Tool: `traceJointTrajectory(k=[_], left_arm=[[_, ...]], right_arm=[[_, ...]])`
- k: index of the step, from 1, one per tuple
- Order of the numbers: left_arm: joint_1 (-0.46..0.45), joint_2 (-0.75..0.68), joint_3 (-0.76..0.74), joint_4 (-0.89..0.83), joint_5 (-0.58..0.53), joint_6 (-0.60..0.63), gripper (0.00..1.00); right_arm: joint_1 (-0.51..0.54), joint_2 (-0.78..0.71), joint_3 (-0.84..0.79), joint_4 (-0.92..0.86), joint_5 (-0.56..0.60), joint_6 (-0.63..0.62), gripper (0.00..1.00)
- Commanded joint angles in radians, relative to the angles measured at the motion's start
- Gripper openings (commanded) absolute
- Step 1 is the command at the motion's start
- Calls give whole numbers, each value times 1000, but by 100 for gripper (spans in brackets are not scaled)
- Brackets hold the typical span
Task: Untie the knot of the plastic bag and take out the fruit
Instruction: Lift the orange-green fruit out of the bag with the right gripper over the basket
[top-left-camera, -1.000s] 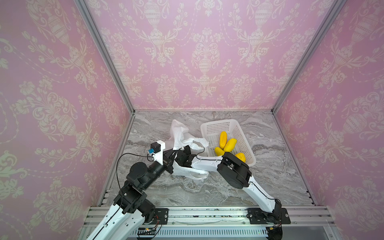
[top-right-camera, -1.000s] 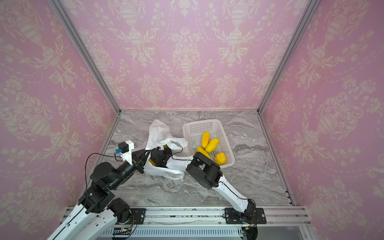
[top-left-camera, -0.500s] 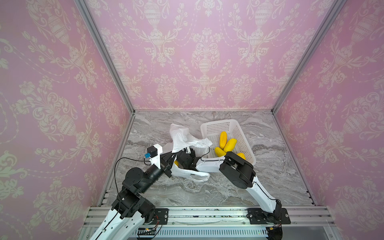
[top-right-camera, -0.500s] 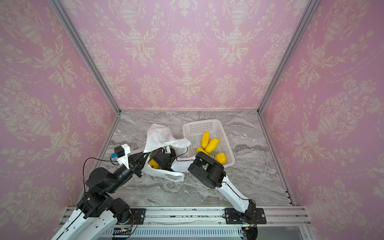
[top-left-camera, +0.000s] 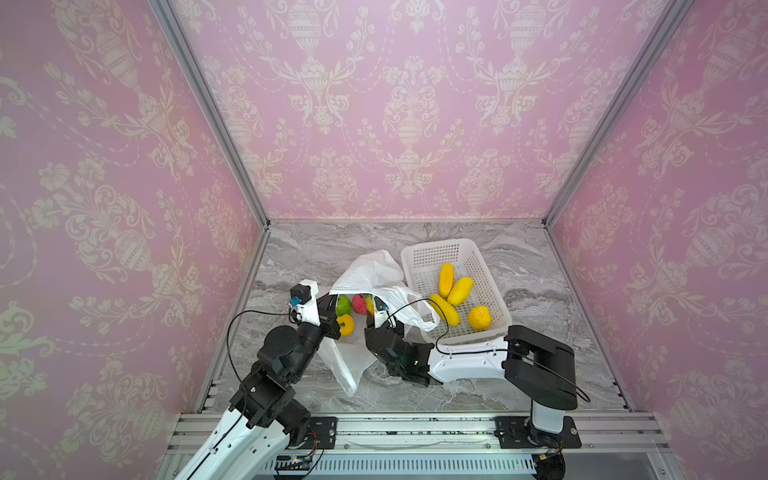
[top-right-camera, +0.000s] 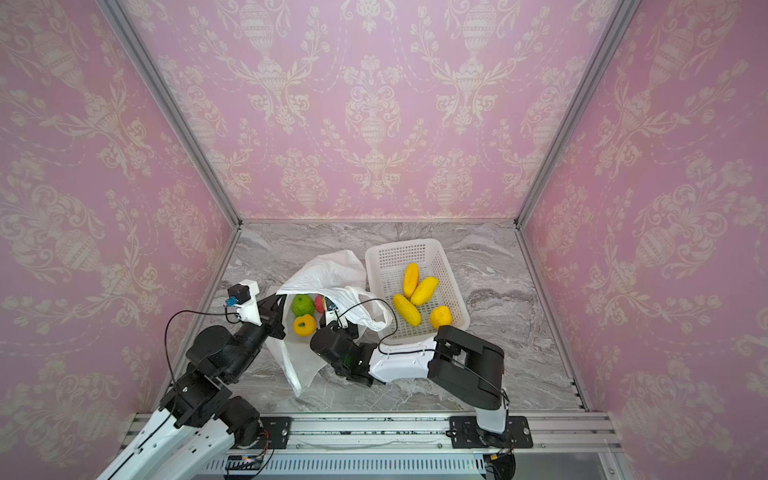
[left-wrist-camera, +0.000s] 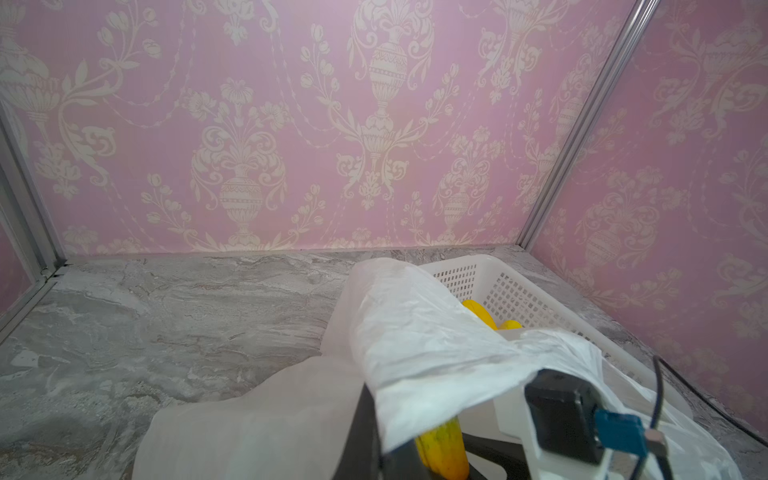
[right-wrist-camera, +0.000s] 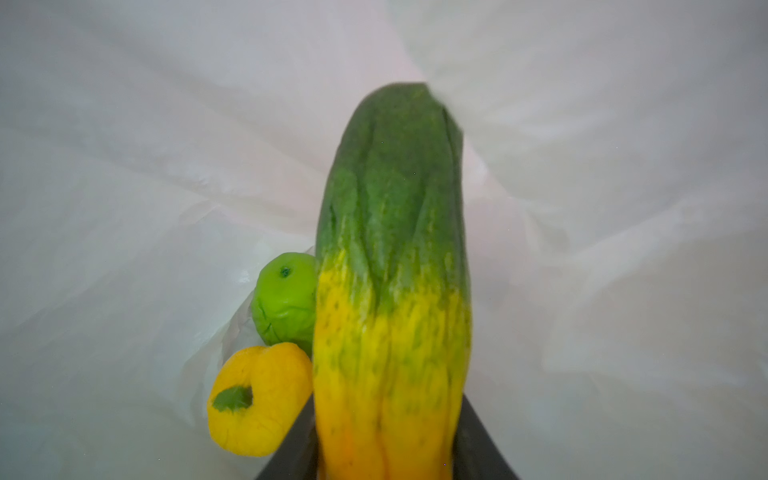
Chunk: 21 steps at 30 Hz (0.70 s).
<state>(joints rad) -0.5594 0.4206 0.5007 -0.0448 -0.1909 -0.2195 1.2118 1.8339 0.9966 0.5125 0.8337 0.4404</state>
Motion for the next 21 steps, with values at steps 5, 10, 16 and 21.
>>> traceJointTrajectory(k=[5, 10, 16, 21], left_arm=[[3, -23, 29, -20, -35, 18, 0], [3, -23, 30, -25, -56, 18, 0], [3, -17, 30, -22, -47, 17, 0], [3, -16, 32, -26, -40, 14, 0]], right_arm=[[17, -121, -192, 257, -125, -66, 19], [85, -191, -256, 392, -261, -219, 21], [212, -294, -260, 402, -300, -422, 19], [235, -401, -315, 417, -300, -461, 18]])
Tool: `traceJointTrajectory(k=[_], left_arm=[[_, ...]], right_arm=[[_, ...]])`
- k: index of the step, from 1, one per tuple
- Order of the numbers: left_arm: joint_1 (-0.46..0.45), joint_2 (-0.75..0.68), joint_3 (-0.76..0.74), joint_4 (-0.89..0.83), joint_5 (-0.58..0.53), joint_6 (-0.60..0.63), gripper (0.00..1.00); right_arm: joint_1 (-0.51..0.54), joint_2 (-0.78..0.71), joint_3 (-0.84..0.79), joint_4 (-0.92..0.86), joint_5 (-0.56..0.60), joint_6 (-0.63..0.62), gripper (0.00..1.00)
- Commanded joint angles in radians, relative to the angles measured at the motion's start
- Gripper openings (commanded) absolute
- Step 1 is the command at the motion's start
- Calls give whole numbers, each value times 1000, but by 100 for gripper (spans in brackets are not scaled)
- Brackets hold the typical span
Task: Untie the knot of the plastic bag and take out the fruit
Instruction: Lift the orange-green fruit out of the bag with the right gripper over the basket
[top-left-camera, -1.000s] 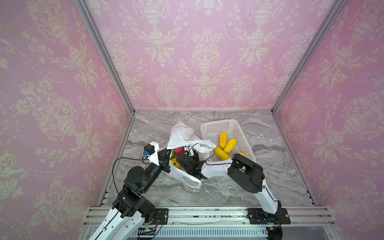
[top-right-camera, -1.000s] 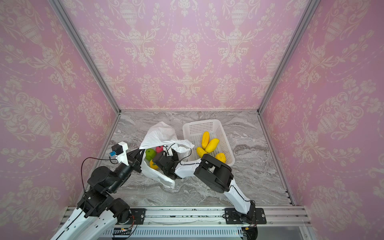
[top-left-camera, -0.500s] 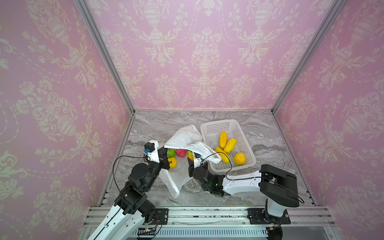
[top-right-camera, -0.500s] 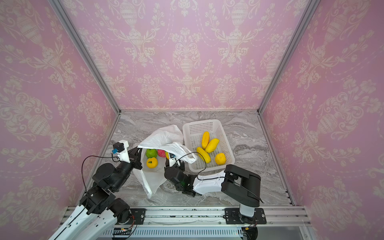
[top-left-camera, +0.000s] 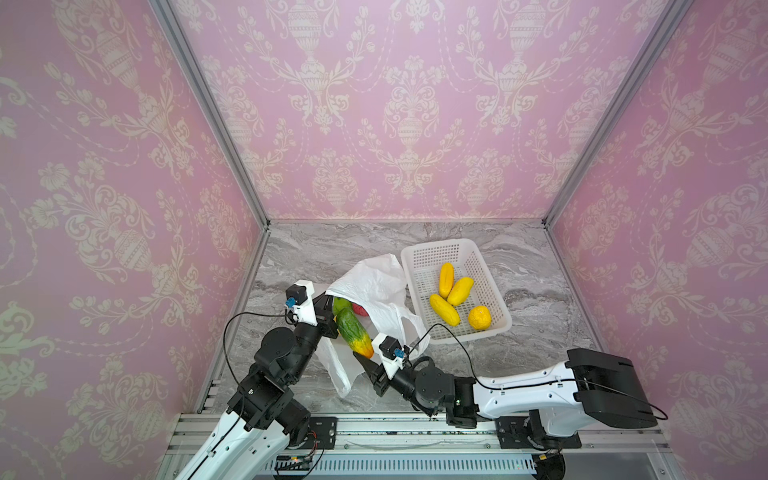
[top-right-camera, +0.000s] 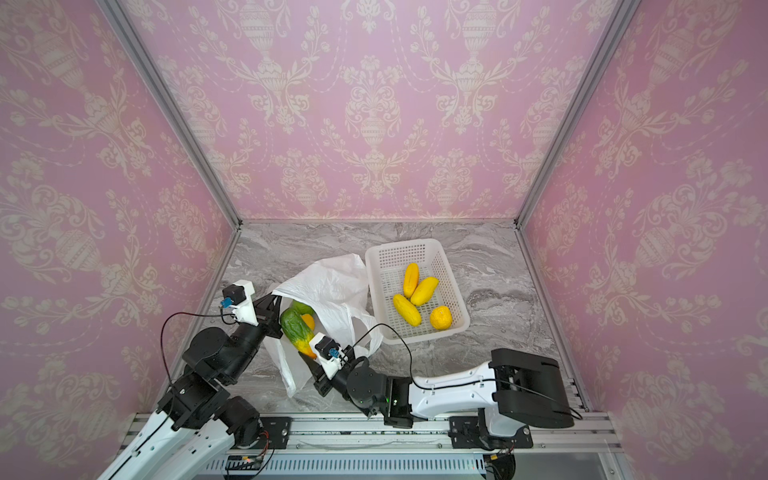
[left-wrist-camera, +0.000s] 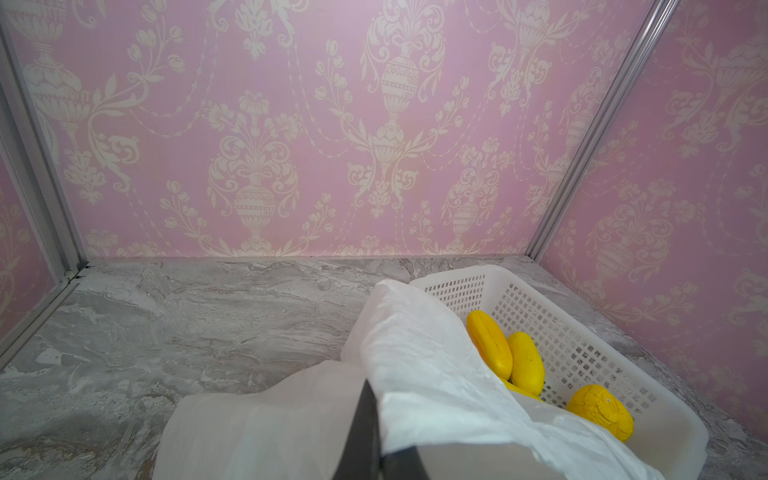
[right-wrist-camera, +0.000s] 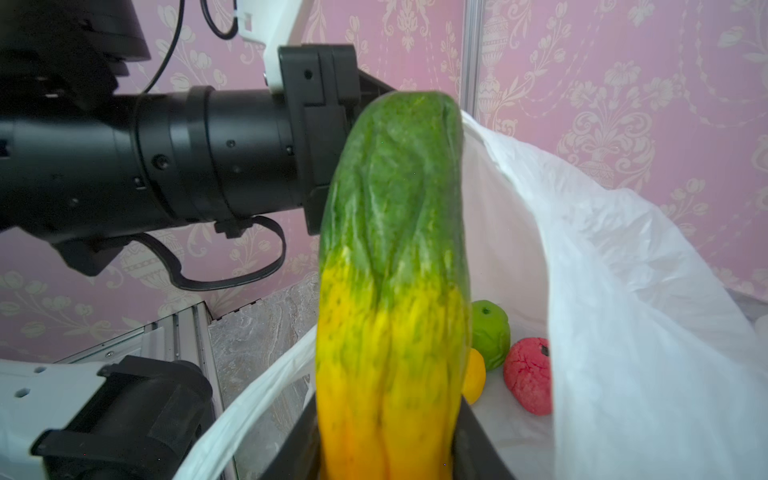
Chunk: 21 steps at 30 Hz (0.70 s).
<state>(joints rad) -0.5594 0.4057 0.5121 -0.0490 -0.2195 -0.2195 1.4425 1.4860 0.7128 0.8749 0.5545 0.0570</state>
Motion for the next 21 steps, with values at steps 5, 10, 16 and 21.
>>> traceJointTrajectory(k=[5, 10, 16, 21], left_arm=[[3, 5, 20, -20, -20, 17, 0], [3, 6, 17, -17, -18, 18, 0], [3, 2, 21, -19, -17, 16, 0], [3, 5, 21, -18, -19, 17, 0]], right_arm=[[4, -190, -96, 35, 92, -126, 18], [-44, -338, -117, -87, 322, -140, 18], [-378, -475, -53, -697, 293, 333, 13], [-653, -466, -47, -862, 25, 491, 20]])
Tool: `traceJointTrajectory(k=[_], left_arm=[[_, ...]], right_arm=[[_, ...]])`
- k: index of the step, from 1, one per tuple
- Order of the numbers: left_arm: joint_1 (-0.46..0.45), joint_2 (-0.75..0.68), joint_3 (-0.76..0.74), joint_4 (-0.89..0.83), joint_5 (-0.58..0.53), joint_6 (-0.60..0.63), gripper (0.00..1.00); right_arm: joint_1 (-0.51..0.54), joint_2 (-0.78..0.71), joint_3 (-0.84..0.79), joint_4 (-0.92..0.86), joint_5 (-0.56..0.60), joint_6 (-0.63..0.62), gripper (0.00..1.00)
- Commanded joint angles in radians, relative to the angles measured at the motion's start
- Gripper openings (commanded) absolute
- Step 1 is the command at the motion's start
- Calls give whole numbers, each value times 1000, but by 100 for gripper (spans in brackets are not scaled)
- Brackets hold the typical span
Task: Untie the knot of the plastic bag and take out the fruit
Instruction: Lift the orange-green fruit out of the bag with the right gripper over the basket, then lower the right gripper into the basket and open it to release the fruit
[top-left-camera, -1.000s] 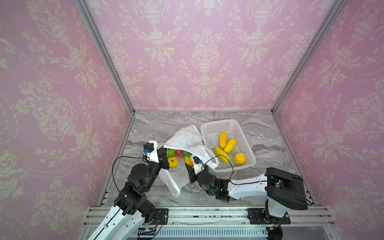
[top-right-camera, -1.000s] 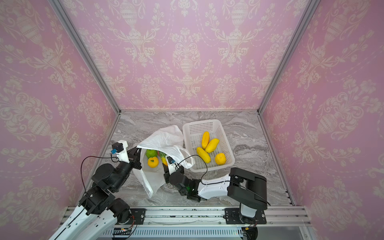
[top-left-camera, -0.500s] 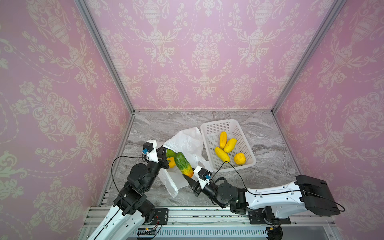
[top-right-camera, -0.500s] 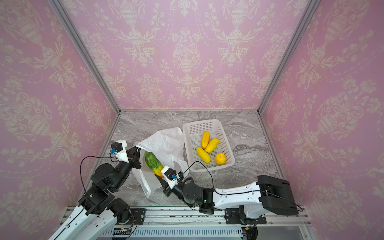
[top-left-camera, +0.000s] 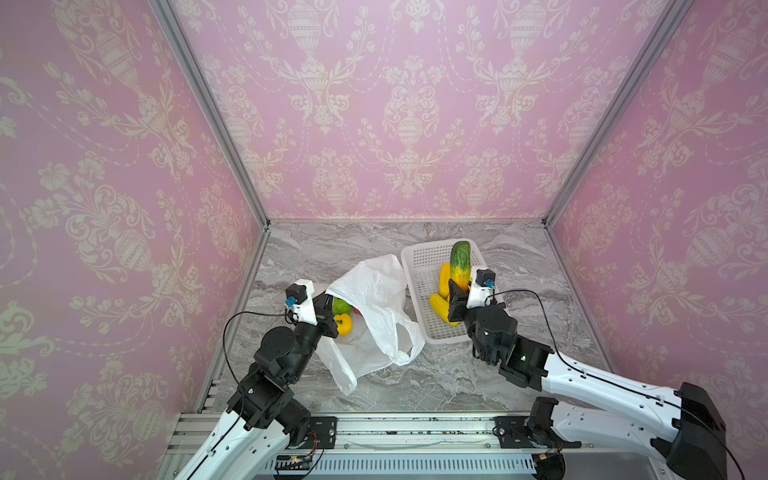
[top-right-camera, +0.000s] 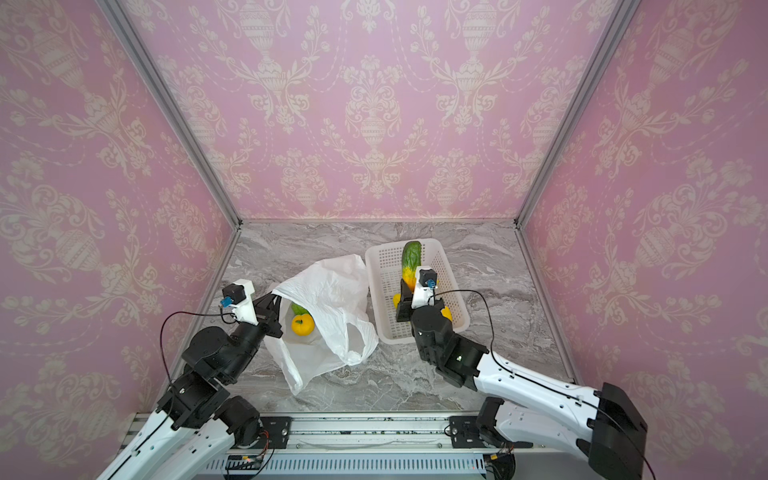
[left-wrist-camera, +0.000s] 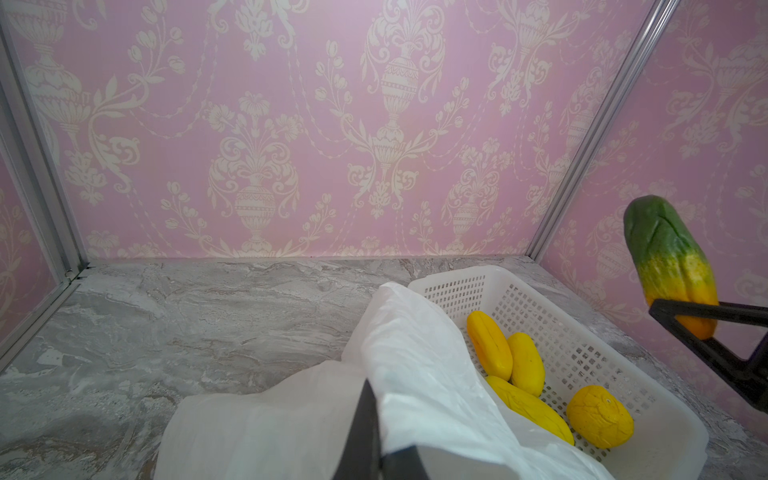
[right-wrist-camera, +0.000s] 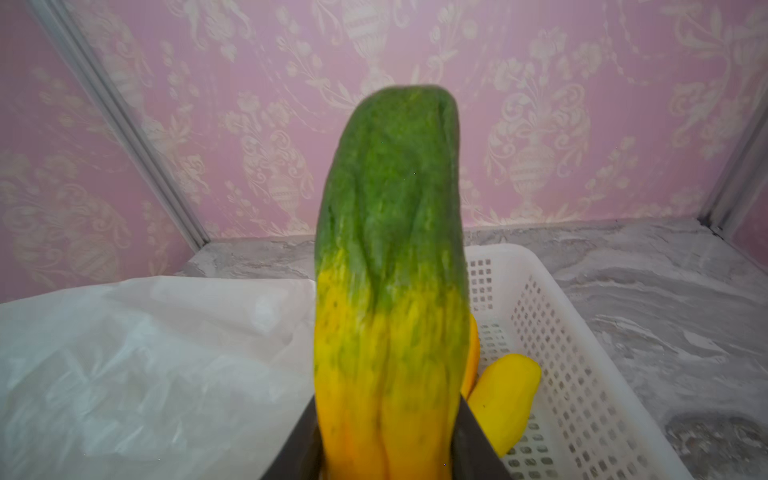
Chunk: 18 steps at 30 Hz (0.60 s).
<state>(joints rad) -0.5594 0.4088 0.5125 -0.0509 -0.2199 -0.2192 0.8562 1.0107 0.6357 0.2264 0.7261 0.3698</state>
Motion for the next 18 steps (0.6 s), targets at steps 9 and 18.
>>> traceJointTrajectory(k=[9, 18], left_arm=[[3, 10, 24, -21, -3, 12, 0], [3, 1, 24, -24, 3, 14, 0]], right_arm=[[-266, 426, 307, -413, -569, 161, 17], [-296, 874, 647, -462, -694, 163, 16]])
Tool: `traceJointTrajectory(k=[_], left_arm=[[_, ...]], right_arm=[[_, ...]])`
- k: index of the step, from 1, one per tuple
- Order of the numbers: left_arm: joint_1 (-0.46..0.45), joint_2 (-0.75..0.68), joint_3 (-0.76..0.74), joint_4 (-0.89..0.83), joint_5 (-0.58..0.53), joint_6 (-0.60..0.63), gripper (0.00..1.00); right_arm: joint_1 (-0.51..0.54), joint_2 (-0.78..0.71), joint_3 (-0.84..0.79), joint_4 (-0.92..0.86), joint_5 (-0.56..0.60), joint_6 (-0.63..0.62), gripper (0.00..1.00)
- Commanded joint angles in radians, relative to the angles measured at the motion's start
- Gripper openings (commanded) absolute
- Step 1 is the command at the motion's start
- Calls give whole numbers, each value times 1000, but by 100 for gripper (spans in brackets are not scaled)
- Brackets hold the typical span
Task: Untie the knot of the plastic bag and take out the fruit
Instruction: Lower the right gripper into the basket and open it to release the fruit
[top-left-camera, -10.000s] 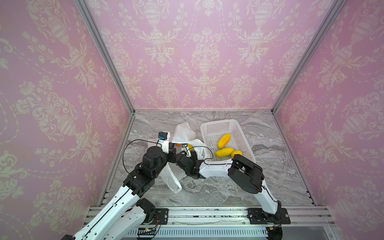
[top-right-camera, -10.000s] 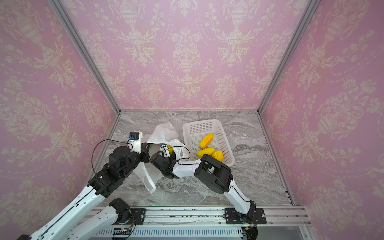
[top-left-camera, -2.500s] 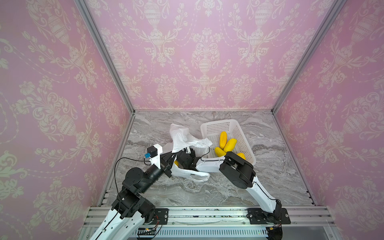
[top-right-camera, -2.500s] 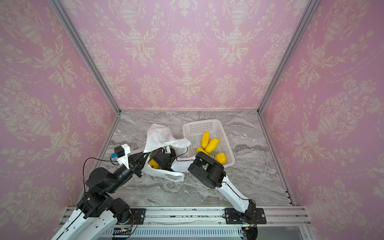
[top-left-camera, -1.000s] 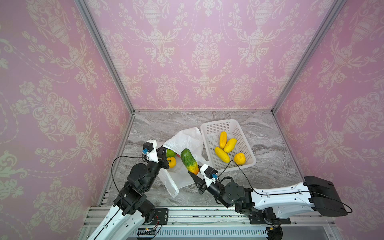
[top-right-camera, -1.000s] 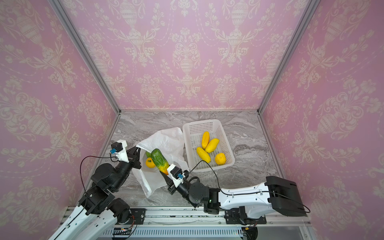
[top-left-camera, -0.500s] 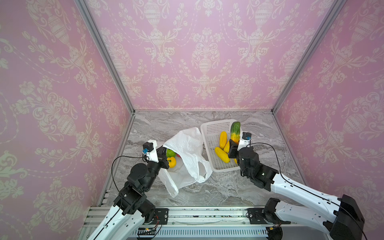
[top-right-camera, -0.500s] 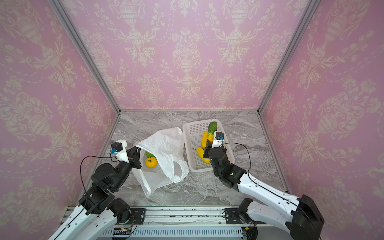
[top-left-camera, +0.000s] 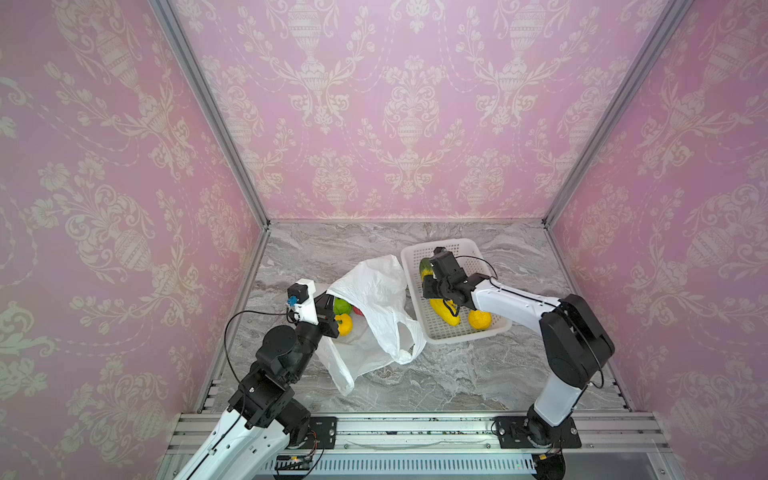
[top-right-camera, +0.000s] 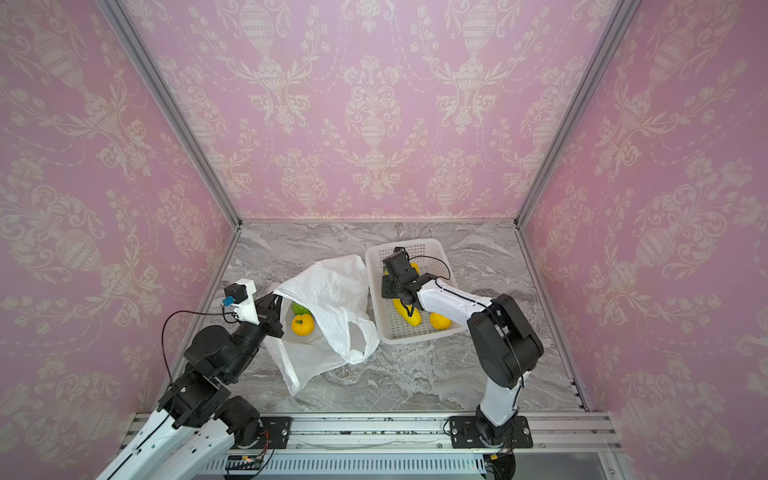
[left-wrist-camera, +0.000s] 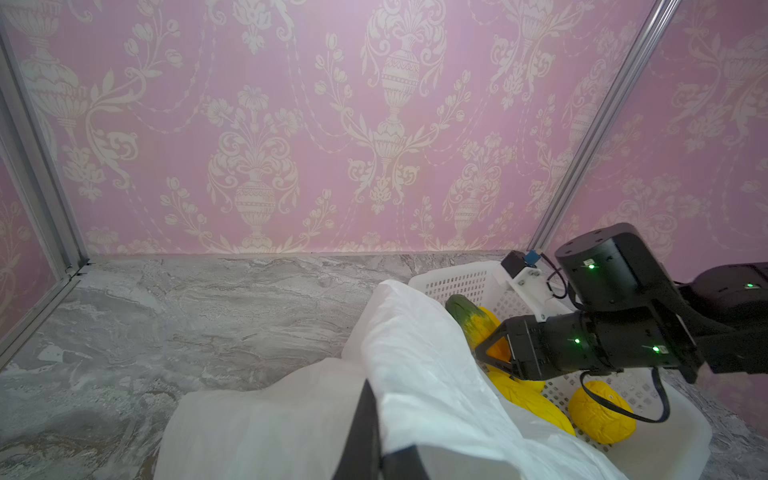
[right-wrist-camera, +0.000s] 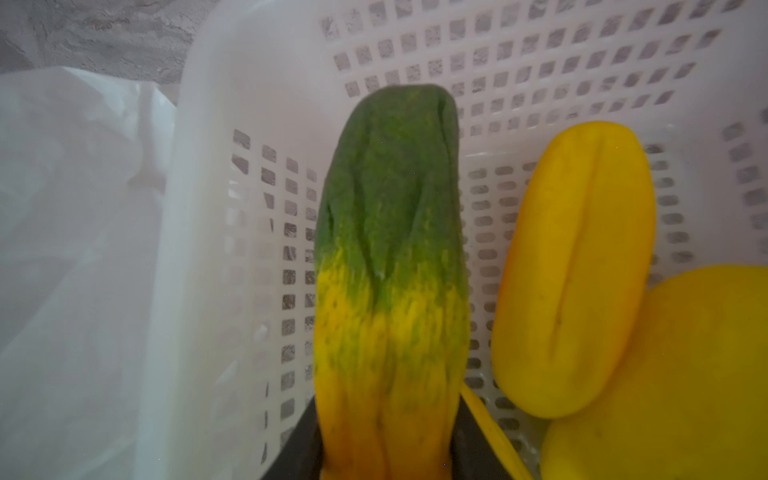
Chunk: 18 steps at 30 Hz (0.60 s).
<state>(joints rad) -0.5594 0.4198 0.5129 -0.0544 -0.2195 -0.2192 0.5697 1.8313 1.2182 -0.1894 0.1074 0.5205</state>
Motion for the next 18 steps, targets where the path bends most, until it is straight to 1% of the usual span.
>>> traceJointTrajectory(k=[1, 3, 8, 13, 18], left_arm=[[3, -11, 20, -19, 1, 14, 0], [3, -14, 14, -9, -1, 15, 0], [3, -27, -3, 13, -23, 20, 0], [3, -29, -12, 30, -12, 24, 0], [3, -24, -13, 37, -18, 32, 0]], right_arm=[[-11, 81, 81, -45, -80, 18, 16], [-11, 114, 101, -40, -80, 28, 19], [-11, 101, 55, 13, -56, 44, 35], [-11, 8, -62, 100, -36, 40, 59], [-8, -107, -169, 168, -12, 30, 73]])
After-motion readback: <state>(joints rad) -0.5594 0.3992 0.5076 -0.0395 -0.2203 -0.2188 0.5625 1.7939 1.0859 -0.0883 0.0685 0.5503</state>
